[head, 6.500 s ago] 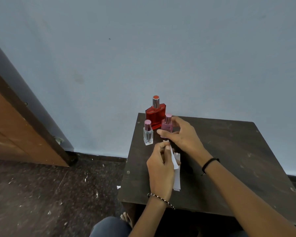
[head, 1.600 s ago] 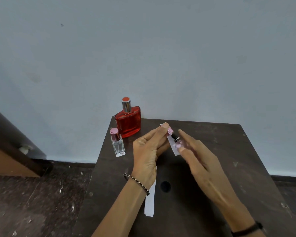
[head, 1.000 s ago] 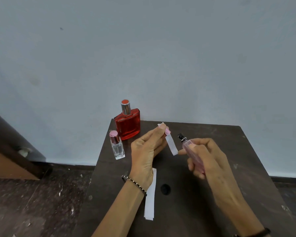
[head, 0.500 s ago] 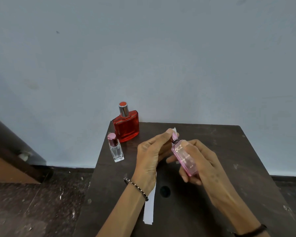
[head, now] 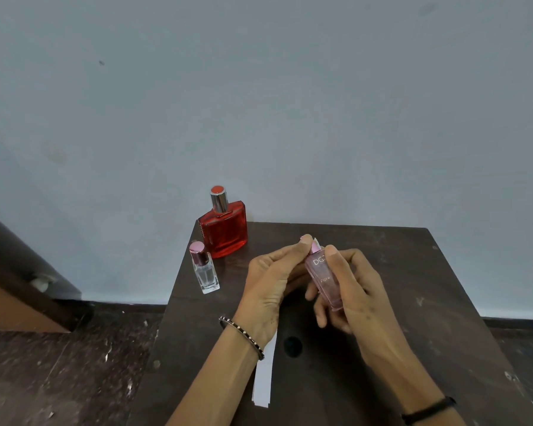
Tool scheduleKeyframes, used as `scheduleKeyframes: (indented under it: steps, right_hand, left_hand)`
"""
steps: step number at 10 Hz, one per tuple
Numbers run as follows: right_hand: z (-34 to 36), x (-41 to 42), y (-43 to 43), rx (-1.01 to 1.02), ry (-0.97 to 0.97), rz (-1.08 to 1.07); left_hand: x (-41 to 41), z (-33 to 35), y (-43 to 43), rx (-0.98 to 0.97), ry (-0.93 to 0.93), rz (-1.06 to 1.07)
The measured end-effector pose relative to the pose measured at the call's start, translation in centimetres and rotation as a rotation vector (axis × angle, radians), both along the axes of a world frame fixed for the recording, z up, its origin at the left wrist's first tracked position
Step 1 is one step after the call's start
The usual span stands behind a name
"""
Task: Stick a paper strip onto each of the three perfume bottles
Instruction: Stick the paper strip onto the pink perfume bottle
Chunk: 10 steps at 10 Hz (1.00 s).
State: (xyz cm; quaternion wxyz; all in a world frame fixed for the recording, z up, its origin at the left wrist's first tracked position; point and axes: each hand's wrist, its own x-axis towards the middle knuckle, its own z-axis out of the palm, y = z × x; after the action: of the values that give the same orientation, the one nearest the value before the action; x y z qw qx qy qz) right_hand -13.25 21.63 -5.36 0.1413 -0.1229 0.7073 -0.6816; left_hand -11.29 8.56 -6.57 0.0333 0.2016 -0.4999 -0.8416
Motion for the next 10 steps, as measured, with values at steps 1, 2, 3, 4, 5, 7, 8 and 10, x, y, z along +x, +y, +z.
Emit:
scheduleKeyframes:
  steps: [1, 2, 3, 4, 5, 7, 8, 10]
  right_hand:
    - [-0.2, 0.1, 0.5, -0.065, 0.005, -0.002]
    - [-0.4, -2.5, 1.1, -0.090, -0.115, 0.163]
    - [-0.5, -4.4, 1.3, -0.106, -0.241, 0.509]
    - [-0.1, -3.3, 2.5, -0.016, -0.131, 0.119]
    - [-0.5, -4.0, 3.1, -0.028, -0.099, 0.044]
    - [0.0, -6.7, 1.6, 0.079, -0.279, -0.086]
    - [-0.4, -6.7, 0.3, -0.002, -0.168, -0.200]
    - [-0.5, -7.5, -1.2, 0.120, 0.049, -0.173]
  left_hand:
    - [-0.4, 0.1, 0.0, 0.002, -0.021, 0.023]
    - [-0.9, -0.1, -0.6, -0.051, -0.052, -0.006]
    - [-1.3, -0.6, -1.2, -0.217, -0.033, -0.069]
    - [-2.3, -0.8, -1.5, -0.363, -0.021, -0.103]
    - [-3.5, -1.2, -1.7, -0.528, -0.008, -0.116]
    - [-4.6, -1.9, -1.9, -0.947, 0.030, -0.075]
    - [-4.8, -2.4, -1.7, -1.132, 0.099, -0.071]
    - [-4.8, -3.6, -1.9, -1.415, 0.079, -0.041]
